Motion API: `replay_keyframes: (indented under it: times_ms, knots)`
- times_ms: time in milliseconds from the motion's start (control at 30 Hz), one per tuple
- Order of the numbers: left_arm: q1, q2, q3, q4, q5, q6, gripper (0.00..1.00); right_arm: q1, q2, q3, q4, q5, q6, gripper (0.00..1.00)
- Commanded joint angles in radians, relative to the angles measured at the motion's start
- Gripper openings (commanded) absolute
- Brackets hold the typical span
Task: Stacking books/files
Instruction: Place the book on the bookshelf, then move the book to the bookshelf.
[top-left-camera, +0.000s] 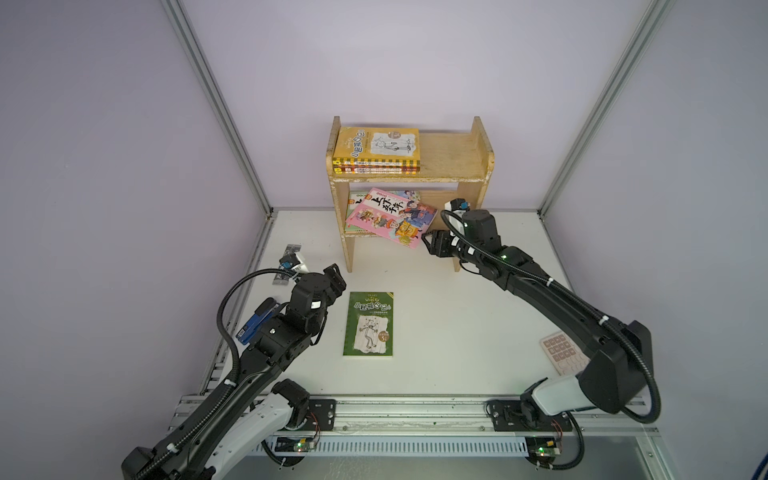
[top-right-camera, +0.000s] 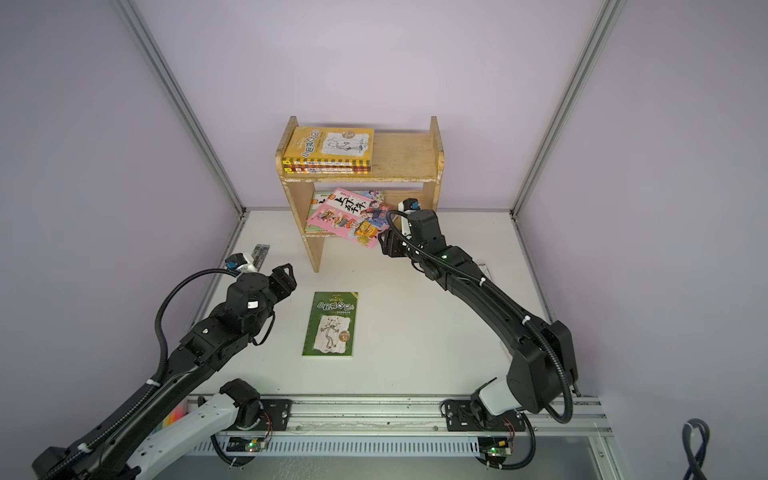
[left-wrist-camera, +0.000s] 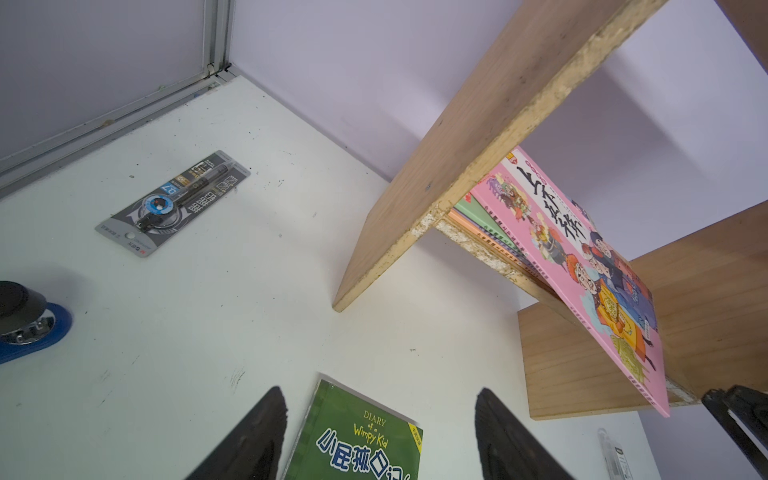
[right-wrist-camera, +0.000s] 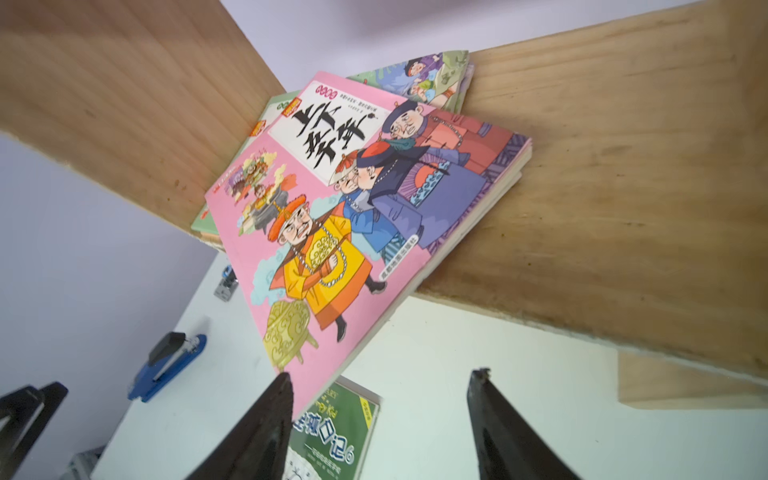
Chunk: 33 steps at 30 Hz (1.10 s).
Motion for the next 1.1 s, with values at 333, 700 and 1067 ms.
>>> replay_keyframes:
  times_ms: [333, 700, 1067]
  knots:
    - [0.062, -0.012, -0.048, 0.013, 0.112, -0.014, 0.8, 0.174, -0.033, 0.1, -0.14, 0.283, -0.526, 0.83]
    - [0.081, -0.031, -0.068, 0.028, 0.147, 0.004, 0.8, 0.2, 0.209, 0.305, -0.189, 0.206, -0.668, 0.86]
    - [0.116, -0.033, -0.079, 0.022, 0.165, 0.01, 0.81, 0.199, 0.301, 0.34, -0.136, 0.302, -0.725, 0.87]
